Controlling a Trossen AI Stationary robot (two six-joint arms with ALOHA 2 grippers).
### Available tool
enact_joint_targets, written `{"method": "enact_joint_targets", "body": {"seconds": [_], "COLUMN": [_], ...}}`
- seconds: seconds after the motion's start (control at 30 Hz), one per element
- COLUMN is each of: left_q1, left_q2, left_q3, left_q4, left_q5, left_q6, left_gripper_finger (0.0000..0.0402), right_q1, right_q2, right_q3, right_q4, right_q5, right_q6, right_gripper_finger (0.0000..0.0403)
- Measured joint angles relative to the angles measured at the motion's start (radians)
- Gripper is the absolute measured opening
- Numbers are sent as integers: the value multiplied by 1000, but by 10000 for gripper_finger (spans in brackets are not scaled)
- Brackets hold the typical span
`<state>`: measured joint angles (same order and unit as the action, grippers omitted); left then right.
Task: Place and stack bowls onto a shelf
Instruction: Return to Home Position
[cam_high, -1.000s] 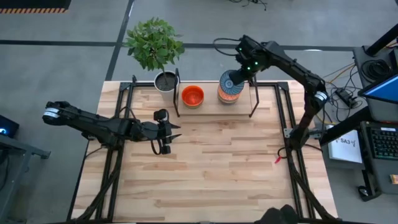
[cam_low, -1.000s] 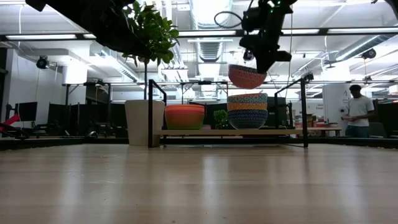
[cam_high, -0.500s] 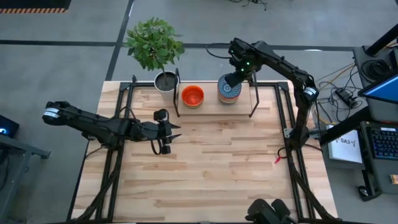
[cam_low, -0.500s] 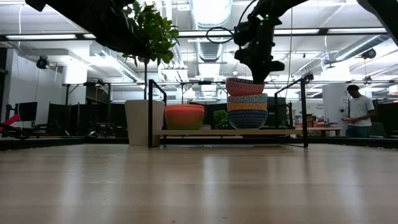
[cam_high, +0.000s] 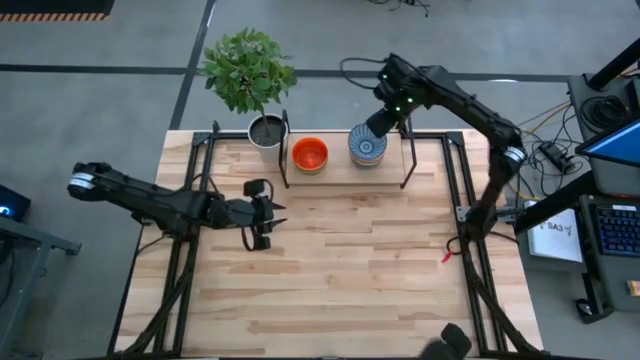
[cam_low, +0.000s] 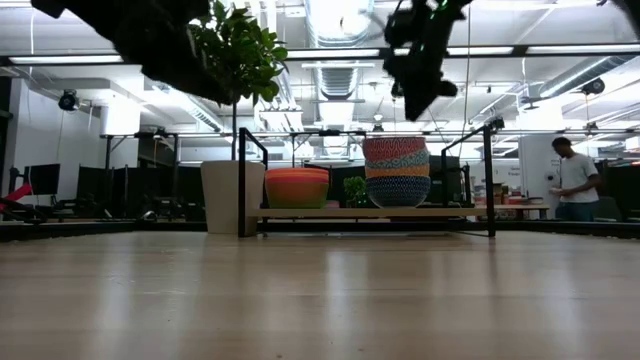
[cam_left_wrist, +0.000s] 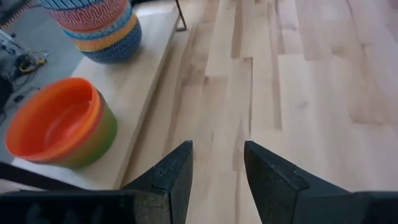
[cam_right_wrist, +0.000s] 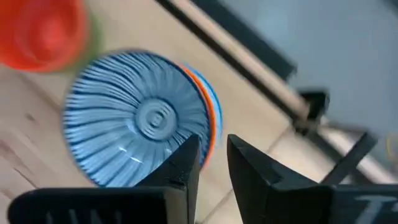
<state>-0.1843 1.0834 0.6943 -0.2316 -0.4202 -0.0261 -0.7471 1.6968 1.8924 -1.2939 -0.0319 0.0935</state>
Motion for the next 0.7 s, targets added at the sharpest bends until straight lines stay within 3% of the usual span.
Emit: {"method": "enact_joint_targets", "body": {"seconds": [0.17, 0.27, 0.5, 0.7], "left_q1": [-38, -52, -47, -47], "left_q2": [-67, -154, -371, -461], "left_q3": [-56, -129, -285, -336], "left_q4": [21, 109, 359, 386], "left_q5": [0, 1, -44, -44], "left_q6": [0, 36, 72, 66], "left_gripper_finger": [127, 127, 127, 127], "right_q1": [70, 134, 302, 368], "right_q2": [-187, -333, -610, -749], "right_q3": [-160, -331, -753, -943], "right_q4": [225, 392, 853, 897], "right_q5": [-28, -78, -53, -78], "right_q6": [-98, -139, -139, -151], "right_gripper_finger": [68, 68, 68, 68]}}
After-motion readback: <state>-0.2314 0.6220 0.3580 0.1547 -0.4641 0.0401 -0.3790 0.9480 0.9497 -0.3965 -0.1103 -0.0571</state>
